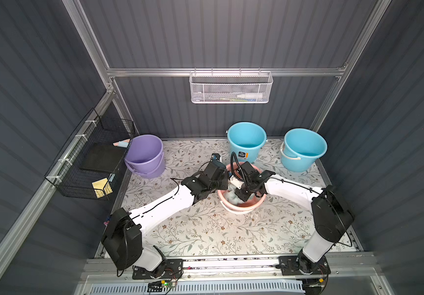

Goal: Wipe the inside of the bucket with a cloth
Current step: Wipe the dirt from the inside of the bucket.

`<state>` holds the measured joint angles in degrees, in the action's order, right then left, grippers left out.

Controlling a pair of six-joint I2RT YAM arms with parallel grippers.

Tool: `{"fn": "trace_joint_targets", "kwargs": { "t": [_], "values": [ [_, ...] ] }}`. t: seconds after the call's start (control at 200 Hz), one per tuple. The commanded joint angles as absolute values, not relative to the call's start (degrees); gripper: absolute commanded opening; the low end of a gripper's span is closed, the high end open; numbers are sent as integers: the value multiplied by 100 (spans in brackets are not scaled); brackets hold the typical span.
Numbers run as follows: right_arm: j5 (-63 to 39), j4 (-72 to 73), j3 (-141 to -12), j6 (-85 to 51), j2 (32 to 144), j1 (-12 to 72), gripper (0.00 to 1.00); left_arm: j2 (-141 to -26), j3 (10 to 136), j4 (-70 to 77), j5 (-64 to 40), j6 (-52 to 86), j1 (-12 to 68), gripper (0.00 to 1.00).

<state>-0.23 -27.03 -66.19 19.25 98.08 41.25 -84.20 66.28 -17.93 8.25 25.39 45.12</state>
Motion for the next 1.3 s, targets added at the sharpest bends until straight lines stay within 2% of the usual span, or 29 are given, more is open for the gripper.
{"fn": "trace_joint_targets", "kwargs": {
  "t": [0.0,0.2,0.385,0.63,0.78,0.96,1.161,1.296],
  "values": [
    [702,-2236,-6485,1834,9848,4114,0,-8130,6676,-1538,799,2375,4631,0],
    [1962,-1984,-6289,1853,9766,4123,0,-8032,6643,-1563,1010,2285,4753,0],
    [2945,-2560,-6255,2044,9659,4125,0,-8162,6769,-1936,1498,2291,4876,0],
    [2984,-4336,-6439,2141,9756,4239,0,-8311,6919,-2144,2216,2287,5255,0],
    [2045,-5224,-6590,1965,9707,4289,0,-8268,6870,-2038,2317,2296,5335,0],
    [-34,-5612,-6618,1887,9700,4251,0,-8124,6674,-1772,2338,2294,5368,0],
    [-2050,-5077,-6588,1626,9771,4159,0,-7897,6312,-1376,2298,2285,5417,0],
    [-2808,-4249,-6540,1278,9782,4148,0,-7814,6109,-1115,2097,2287,5431,0]
  ]
}}
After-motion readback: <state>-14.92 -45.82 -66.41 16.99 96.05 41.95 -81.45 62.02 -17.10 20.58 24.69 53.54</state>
